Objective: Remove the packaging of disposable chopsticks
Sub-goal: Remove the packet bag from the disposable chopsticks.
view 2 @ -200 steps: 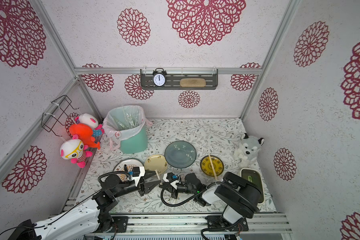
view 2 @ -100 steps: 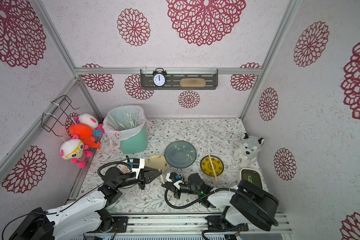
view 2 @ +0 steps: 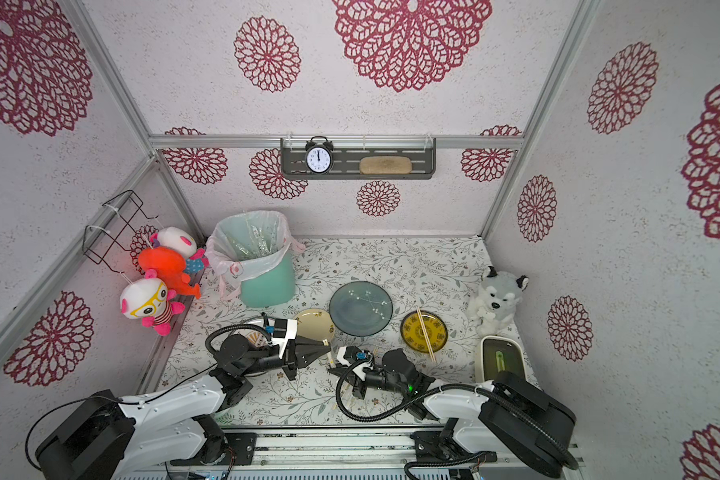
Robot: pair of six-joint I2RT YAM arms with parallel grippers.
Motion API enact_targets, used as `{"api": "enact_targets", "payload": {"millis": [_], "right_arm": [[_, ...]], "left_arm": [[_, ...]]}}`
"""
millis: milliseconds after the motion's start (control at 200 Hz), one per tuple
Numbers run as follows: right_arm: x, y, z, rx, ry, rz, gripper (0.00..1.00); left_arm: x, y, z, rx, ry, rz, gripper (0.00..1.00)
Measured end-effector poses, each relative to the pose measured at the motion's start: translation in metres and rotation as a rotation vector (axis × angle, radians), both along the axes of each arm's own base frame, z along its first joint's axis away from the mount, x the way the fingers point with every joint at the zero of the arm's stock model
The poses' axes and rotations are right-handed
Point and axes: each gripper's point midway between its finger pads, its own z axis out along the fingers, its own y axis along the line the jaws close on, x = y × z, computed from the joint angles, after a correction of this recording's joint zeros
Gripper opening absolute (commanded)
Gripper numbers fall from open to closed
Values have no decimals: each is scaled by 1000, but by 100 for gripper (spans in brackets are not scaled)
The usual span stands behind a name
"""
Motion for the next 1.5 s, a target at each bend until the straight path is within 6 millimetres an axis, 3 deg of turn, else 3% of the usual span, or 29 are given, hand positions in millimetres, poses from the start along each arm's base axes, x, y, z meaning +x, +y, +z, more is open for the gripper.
{"api": "enact_targets", "payload": {"millis": [630,916,1141,1221,1336,1441,1496], "right_arm": [[4,-29,-15,-94,68,-50,0],[5,-34,-29,-143,108,-59,0],[5,-36,-35,-167,130,-62,0],[7,-38,-36,-177,137,-68,0],[9,-36,-30,-177,131,-67,0],[10,-36,-25,-170,126,-70,0],[10,-36,-24,-172,126,-69,0]], "left_arm": [[4,-26,-24,4,7,74,1],[7,-32,-40,18,20,60,9],[8,-36,-47,30,27,57,7],[10,-37,-49,28,27,63,12],[10,-38,-60,69,50,61,6],[11,-41,-55,72,38,59,6],[10,-40,-53,71,34,61,0]]}}
